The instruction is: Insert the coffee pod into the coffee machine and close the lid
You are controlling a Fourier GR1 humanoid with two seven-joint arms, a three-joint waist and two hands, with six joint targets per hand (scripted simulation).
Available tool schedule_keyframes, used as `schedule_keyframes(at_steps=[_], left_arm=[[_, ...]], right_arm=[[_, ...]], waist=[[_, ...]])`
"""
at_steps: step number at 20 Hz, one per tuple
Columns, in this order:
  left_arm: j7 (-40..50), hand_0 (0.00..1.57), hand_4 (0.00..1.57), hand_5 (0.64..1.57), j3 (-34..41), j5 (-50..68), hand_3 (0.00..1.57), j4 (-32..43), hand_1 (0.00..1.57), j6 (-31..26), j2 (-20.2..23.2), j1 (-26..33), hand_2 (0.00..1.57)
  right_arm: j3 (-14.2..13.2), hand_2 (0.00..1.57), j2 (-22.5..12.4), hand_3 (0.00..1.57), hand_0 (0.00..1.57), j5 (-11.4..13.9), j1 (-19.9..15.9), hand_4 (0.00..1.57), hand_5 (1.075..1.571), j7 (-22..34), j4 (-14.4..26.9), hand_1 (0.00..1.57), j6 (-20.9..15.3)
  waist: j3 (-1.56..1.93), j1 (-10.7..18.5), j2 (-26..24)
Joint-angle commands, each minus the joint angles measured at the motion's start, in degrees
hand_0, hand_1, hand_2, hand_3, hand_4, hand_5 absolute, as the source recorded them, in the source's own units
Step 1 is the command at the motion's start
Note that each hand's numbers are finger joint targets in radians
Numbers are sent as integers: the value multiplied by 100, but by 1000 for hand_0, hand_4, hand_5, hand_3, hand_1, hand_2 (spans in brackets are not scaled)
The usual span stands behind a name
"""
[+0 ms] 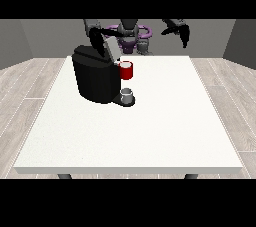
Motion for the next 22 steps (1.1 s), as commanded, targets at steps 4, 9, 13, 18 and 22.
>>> schedule_keyframes(at_steps=[4, 9, 13, 18, 22], left_arm=[[335, 0, 361, 1571, -30, 138, 0, -325, 0, 2, 96, 14, 0], [-154, 0, 358, 1571, -138, -87, 0, -94, 0, 164, 28, 146, 0], [49, 0, 411, 1571, -211, 58, 0, -334, 0, -78, 94, 242, 0], [337, 0, 356, 1571, -99, 81, 0, -226, 0, 27, 165, -257, 0], [42, 0, 326, 1571, -228, 7, 0, -233, 0, 10, 95, -130, 0]], right_arm=[[-25, 0, -92, 0, 0, 33, -637, 163, 1571, 170, 294, 0, -10], [273, 0, -161, 0, 0, 347, -1077, 118, 1571, 266, 211, 0, 29], [339, 0, -69, 0, 0, 456, -967, 107, 1571, -6, 256, 0, -39], [454, 0, 38, 0, 0, 486, -1387, 0, 1571, 330, 78, 0, -40], [687, 0, -100, 0, 0, 878, -1390, 102, 1571, 304, -93, 0, -161]], waist=[[6, 82, 174], [4, 99, 365], [6, 361, 326], [5, 368, 451], [2, 611, 575]])
